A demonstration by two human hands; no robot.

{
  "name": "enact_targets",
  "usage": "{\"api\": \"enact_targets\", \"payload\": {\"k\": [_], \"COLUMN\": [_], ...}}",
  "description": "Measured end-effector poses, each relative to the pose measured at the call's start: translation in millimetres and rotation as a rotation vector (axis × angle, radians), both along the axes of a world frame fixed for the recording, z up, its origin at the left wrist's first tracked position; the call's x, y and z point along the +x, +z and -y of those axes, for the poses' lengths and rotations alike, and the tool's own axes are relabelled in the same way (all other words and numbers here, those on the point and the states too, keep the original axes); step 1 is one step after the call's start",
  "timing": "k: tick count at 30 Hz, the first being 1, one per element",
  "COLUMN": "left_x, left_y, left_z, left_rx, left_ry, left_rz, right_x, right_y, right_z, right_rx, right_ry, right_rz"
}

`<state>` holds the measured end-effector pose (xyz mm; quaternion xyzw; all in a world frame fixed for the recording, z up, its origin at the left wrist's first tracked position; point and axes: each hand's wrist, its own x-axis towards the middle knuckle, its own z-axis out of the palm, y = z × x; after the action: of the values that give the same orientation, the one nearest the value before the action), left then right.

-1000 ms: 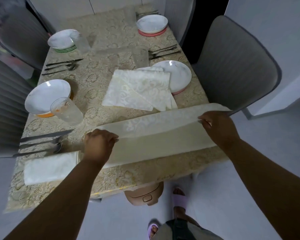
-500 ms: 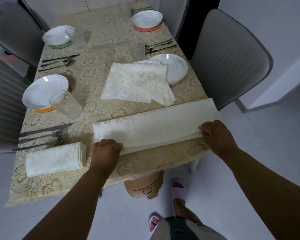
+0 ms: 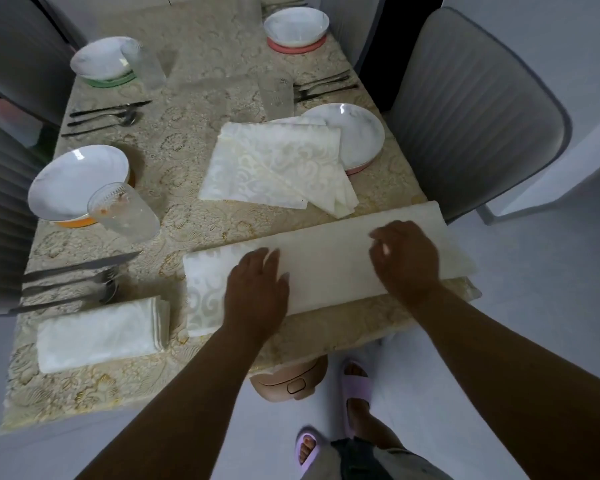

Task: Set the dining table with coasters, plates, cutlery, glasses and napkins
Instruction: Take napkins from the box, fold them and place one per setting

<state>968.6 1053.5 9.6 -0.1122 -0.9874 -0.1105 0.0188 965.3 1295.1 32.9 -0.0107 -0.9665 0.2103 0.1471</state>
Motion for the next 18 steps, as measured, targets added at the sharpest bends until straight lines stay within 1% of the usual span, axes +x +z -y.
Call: {"api": "enact_targets", "payload": {"k": [4, 6, 7, 9, 10, 13, 18], "left_x": [-22, -27, -28, -26, -23, -20, -19], "left_y": [-18, -27, -32, -43, -49, -52, -52], "left_z": [-31, -36, -36, -35, -35, -37, -28], "left_rx": [-0.041, -0.067, -0.087, -0.141, -0.153, -0.104, -0.063], "left_ry": [-0.038, -0.028, -0.018, -0.004, 0.005, 0.045, 0.099], "left_rz": [0.161, 0.190, 0.201, 0.219, 0.215, 0.170, 0.152], "right_x": [-32, -35, -35, -33, -32, -34, -44], "right_y": [-21, -33, -36, -42, -49, -67, -70], "right_z": [54, 75, 83, 86, 84, 65, 19], "right_rx": [0.094, 0.141, 0.130, 0.086, 0.105, 0.250, 0.347], "right_ry": [0.276, 0.380, 0.407, 0.415, 0.420, 0.448, 0.378], "right_rz": [0.135, 0.165, 0.215, 0.323, 0.325, 0.323, 0.371]}}
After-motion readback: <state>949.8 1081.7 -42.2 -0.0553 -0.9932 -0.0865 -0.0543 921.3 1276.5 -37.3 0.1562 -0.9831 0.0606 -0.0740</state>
